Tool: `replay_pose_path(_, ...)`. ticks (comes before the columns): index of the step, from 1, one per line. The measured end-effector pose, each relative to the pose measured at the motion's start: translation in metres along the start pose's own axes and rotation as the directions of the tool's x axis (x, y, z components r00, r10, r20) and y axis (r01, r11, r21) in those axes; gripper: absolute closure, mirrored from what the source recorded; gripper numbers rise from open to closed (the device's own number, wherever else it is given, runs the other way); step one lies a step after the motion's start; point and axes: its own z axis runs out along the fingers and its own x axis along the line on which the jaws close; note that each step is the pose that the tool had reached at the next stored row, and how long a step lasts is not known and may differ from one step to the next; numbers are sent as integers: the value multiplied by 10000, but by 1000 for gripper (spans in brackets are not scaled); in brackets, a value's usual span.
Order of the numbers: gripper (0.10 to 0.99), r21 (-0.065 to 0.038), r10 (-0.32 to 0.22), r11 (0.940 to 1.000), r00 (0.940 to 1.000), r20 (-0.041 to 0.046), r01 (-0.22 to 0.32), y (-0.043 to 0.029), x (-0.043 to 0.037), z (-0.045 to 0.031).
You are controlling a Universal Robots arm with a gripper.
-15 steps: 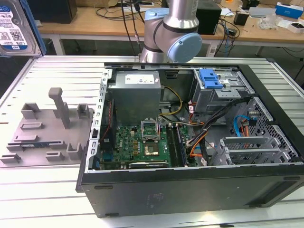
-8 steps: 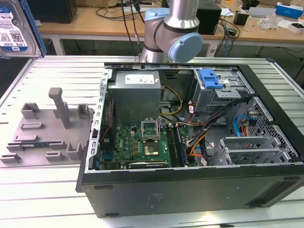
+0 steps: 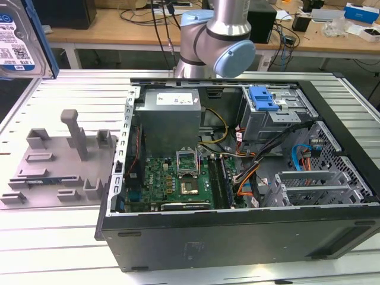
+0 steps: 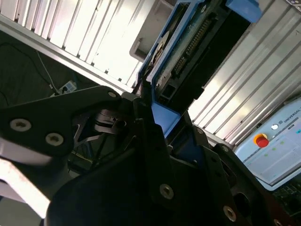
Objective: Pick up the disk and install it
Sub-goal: 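Pick up the disk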
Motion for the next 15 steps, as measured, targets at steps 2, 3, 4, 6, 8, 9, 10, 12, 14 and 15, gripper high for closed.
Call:
replay_pose_path(2, 722, 0, 0, 10000, 10000, -1, 0, -49, 37, -3)
replay_pose_path(3, 722, -1, 2, 10000, 10000, -2, -2, -71, 51, -4)
replay_pose_path(4, 722, -1, 2, 10000, 10000, -4, -2, -95, 65, -5)
replay_pose_path(6, 722, -1, 1, 10000, 10000, -9, -1, -146, 85, -6)
replay_pose_path(8, 722, 0, -1, 10000, 10000, -12, 1, -220, 109, -7)
replay_pose_path(9, 722, 0, 0, 10000, 10000, -12, 0, -258, 119, -8)
replay_pose_path(10, 722, 0, 2, 10000, 10000, -13, -2, -321, 136, -9)
replay_pose_path(12, 722, -1, -1, 10000, 10000, -13, 1, -413, 164, -12)
replay_pose_path(14, 722, -1, 1, 10000, 10000, -13, -1, -493, 191, -13)
replay_pose_path(15, 722, -1, 1, 10000, 10000, -13, -1, -548, 211, -15)
